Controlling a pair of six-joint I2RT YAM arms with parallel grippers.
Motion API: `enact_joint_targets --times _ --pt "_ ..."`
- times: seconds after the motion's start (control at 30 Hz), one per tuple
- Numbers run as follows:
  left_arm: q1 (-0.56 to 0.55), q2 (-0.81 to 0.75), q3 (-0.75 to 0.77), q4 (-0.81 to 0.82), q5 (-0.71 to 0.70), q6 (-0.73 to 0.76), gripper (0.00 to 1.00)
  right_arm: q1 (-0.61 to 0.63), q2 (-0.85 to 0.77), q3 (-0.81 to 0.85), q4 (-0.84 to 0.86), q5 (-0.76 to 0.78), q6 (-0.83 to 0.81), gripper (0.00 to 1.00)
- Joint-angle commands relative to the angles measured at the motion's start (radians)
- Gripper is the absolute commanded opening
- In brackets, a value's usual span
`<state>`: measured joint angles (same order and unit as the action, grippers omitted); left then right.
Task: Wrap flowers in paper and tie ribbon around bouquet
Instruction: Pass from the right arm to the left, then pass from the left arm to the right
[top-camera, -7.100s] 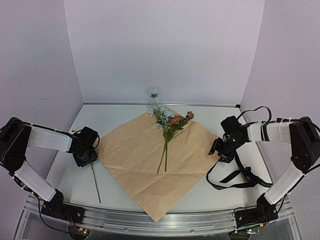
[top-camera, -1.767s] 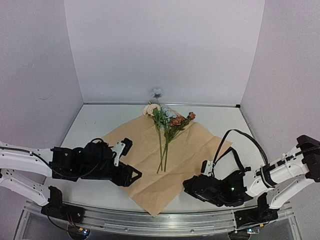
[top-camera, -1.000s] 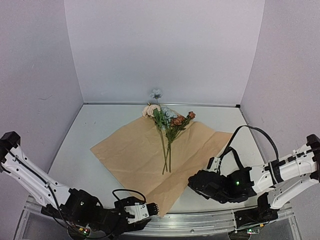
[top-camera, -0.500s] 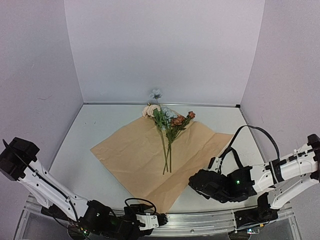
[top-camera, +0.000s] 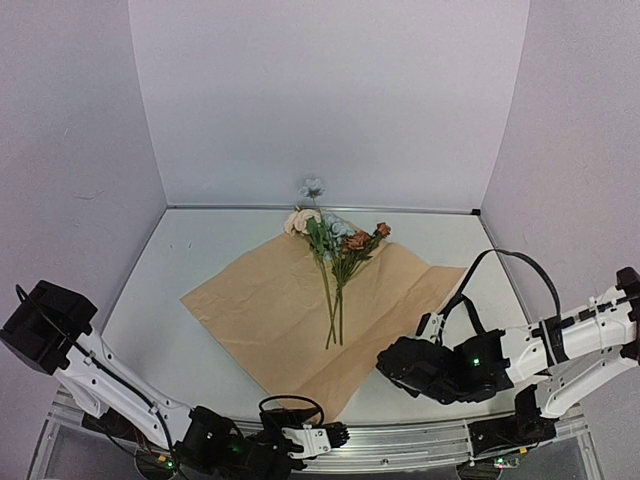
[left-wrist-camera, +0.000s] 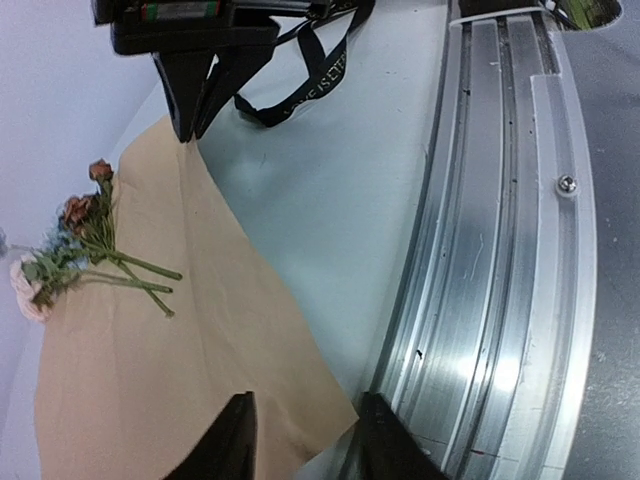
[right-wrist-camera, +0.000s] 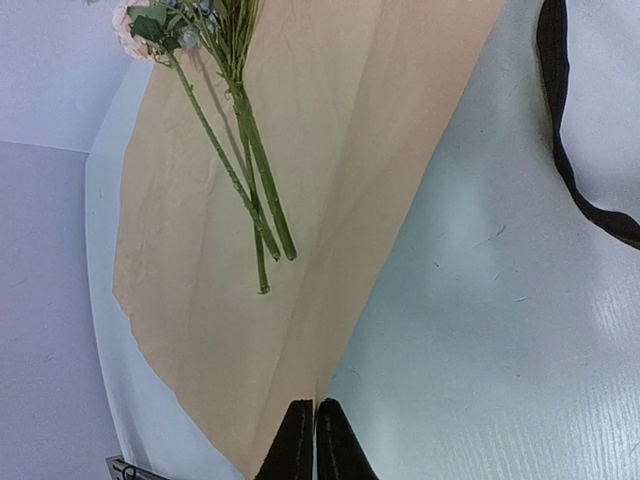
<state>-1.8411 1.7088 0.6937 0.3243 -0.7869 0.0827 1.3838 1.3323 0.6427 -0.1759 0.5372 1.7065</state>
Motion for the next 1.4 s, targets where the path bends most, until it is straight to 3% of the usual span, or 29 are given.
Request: enact_joint_targets --times 0.0,0.1,0.17,0.23,0.3,0.5,0.77,1.03,1.2,1.37 --pt "0.024 -0.021 0.005 0.057 0.012 0.037 0.21 0.0 -0.011 0.04 -0.047 0.019 -0.006 0.06" --pt "0.044 -0.049 -0.004 0.062 0.035 0.05 0.11 0.0 -0.012 0.048 -0.061 0.015 -0.023 0.1" --pt "0.066 -0.073 -0.007 0.056 0.064 0.062 0.06 0.001 -0.016 0.06 -0.075 0.011 -0.052 0.17" --pt "0.097 -0.1 -0.003 0.034 0.114 0.071 0.01 0.002 -0.025 0.077 -0.116 0.007 -0.084 0.3" --pt "0.14 -0.141 0.001 0.013 0.159 0.08 0.0 0.001 -0.031 0.098 -0.154 -0.001 -0.121 0.44" --pt "0.288 -0.251 0.024 -0.044 0.361 0.161 0.0 0.002 -0.042 0.158 -0.276 0.019 -0.25 0.73" --pt "0.553 -0.245 0.123 -0.11 0.702 0.245 0.0 0.001 -0.122 0.215 -0.385 0.132 -0.565 0.97" --pt "0.764 -0.108 0.348 -0.293 1.078 0.307 0.01 -0.054 -0.194 0.26 -0.379 0.136 -1.134 0.98" --pt "0.812 -0.029 0.469 -0.382 1.191 0.331 0.03 -0.315 -0.287 0.192 -0.335 -0.21 -1.227 0.98" --pt "0.838 0.037 0.558 -0.45 1.223 0.358 0.04 -0.5 -0.232 0.243 -0.321 -0.543 -1.39 0.98"
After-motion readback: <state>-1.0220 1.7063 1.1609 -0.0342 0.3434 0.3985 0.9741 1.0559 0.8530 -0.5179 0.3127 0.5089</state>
